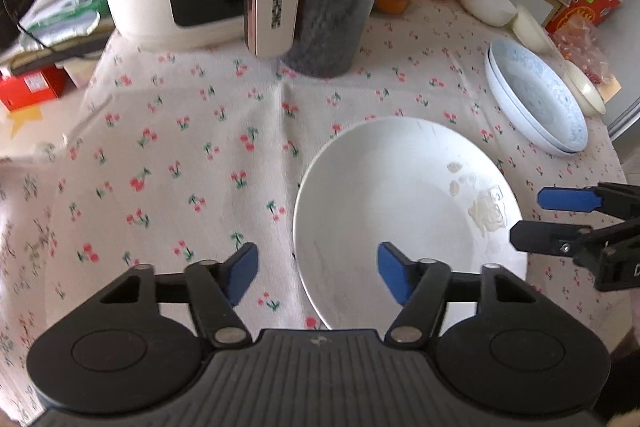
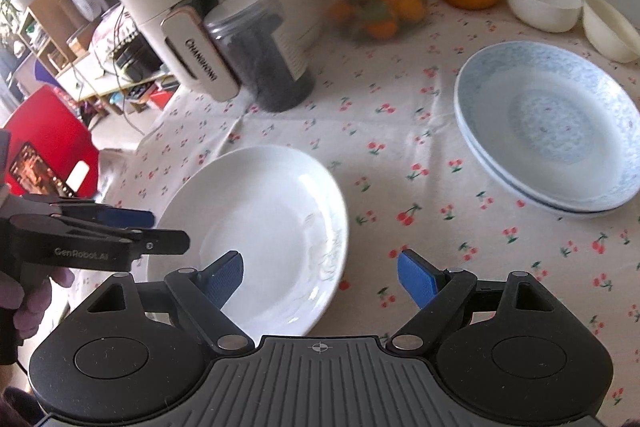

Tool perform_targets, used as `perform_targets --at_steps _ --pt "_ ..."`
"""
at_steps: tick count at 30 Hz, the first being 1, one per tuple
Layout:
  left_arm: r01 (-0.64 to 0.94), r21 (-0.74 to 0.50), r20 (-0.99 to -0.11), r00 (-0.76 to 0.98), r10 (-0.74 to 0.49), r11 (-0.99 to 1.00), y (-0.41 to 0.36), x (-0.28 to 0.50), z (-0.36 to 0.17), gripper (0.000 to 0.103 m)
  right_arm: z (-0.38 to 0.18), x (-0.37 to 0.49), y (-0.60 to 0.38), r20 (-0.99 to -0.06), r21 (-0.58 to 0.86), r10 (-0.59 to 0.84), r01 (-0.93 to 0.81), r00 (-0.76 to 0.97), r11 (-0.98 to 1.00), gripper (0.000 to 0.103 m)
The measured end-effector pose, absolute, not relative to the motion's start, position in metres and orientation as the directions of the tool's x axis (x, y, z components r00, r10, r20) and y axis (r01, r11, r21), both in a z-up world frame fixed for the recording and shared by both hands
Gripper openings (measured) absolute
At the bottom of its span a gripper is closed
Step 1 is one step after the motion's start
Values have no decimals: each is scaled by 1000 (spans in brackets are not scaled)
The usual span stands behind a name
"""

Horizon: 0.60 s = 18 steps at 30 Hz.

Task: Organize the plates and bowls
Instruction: 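Close both tools on the rim of the white rose plate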

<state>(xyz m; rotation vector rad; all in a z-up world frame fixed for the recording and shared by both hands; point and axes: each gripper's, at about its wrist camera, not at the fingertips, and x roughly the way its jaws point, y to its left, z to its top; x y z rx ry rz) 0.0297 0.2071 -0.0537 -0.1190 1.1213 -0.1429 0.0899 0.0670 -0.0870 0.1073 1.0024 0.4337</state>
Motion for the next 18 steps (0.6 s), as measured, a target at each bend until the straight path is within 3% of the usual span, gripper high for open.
perform_targets --at_steps 10,18 --pt "53 -215 -898 383 -219 975 211 29 -57 32 -95 85 72 -803 334 438 -305 404 892 83" --pt "51 -185 -909 372 -191 981 209 30 -59 22 -104 83 78 -821 344 442 -303 362 889 52"
